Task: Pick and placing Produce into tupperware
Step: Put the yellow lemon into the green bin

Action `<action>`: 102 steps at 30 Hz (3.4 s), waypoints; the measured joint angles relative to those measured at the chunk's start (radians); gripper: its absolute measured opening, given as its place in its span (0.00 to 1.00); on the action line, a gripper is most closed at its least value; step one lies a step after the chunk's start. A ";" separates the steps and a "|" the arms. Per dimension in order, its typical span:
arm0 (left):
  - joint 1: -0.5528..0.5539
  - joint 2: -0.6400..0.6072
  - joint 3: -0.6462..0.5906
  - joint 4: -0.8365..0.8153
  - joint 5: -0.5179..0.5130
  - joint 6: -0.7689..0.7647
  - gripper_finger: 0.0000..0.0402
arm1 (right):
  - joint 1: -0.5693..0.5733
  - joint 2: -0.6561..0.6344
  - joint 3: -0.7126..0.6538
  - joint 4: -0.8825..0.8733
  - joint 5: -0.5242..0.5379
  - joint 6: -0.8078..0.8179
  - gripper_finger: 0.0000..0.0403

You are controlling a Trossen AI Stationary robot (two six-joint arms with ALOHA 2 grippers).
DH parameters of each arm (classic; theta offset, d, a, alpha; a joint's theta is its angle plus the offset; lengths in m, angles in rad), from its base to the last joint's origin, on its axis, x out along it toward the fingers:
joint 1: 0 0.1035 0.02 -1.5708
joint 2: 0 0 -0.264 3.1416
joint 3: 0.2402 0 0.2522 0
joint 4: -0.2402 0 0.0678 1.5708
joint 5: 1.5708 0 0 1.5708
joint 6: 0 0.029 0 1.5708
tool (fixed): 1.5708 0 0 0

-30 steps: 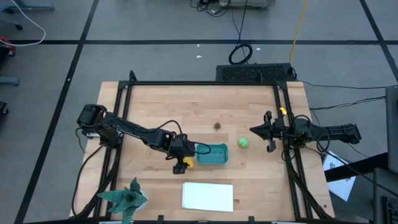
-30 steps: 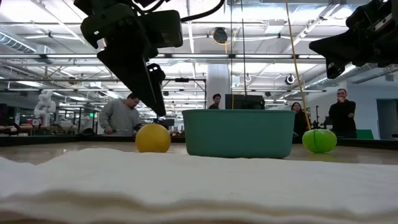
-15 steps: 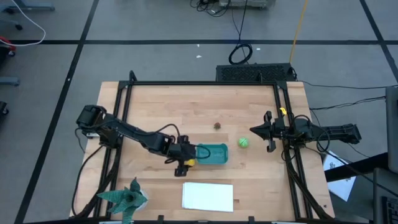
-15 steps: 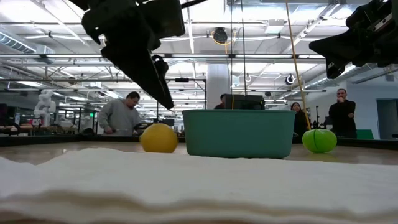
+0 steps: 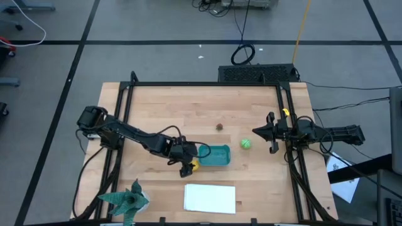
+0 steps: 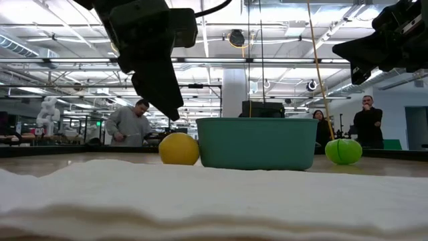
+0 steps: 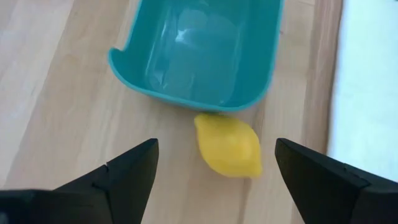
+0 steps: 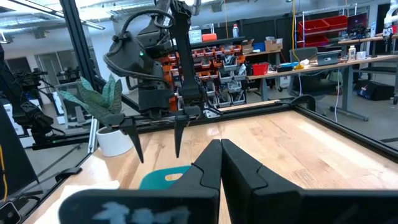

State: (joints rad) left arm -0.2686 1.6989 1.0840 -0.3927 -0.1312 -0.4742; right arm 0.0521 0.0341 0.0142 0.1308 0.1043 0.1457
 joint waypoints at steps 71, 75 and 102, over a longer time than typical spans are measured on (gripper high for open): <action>-0.060 0.116 0.001 0.116 -0.091 0.046 0.82 | 0.000 0.000 0.000 0.000 -0.001 0.022 0.00; -0.060 0.131 0.001 0.135 -0.089 0.047 0.82 | 0.000 0.000 0.000 0.000 -0.001 0.022 0.00; -0.057 0.216 0.000 0.192 -0.045 0.138 0.74 | 0.000 0.023 0.000 0.018 0.000 0.025 0.00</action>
State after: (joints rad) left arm -0.3256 1.9148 1.0836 -0.2005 -0.1761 -0.3359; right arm 0.0525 0.0575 0.0139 0.1483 0.1040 0.1711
